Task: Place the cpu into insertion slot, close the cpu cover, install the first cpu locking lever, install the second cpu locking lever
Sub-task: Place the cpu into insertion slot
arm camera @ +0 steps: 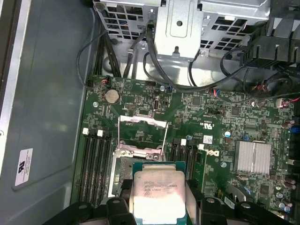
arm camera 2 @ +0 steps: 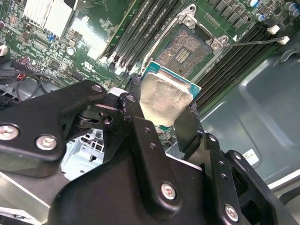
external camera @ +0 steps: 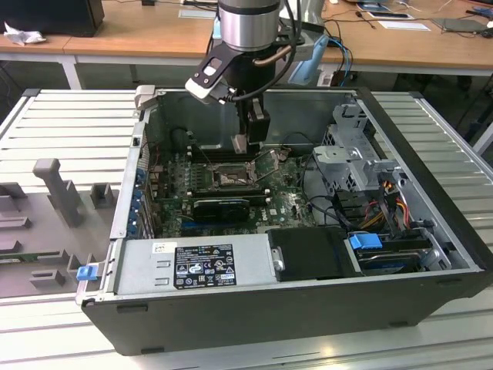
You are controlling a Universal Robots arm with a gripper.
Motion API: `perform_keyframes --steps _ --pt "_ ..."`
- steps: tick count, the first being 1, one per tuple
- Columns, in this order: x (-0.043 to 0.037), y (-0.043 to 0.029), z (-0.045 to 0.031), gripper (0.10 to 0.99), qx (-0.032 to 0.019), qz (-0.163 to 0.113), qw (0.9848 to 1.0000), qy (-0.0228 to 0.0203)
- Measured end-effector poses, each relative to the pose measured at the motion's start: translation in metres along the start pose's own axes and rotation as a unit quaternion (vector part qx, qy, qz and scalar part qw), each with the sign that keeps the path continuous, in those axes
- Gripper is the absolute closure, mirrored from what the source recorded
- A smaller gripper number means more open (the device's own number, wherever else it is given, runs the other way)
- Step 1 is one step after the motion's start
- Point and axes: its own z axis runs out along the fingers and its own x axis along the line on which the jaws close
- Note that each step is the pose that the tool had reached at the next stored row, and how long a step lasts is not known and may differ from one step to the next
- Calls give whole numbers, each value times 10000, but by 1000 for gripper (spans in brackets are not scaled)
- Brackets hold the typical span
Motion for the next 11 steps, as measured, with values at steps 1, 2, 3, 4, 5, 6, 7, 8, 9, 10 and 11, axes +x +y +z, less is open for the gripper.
perform_keyframes --steps 1,2,3,4,5,6,7,8,9,10,11 --pt "0 -1 7 557 0 1 10000 0" --pt "0 -1 16 557 0 2 10000 0" --pt "0 -2 21 557 0 8 10000 0" --pt "-1 -2 28 557 0 23 10000 -2" --pt "-1 -3 33 557 -1 42 10000 -3" --pt "-1 -4 42 557 -1 95 10000 -10" --pt "-1 -4 48 557 -2 151 9999 -15" --pt "-1 -5 57 557 -3 220 9998 -24" --pt "-1 -6 73 557 -5 310 9995 -32" --pt "-1 -7 84 557 -5 337 9994 -39" --pt "-1 -8 96 557 -5 349 9994 -49"
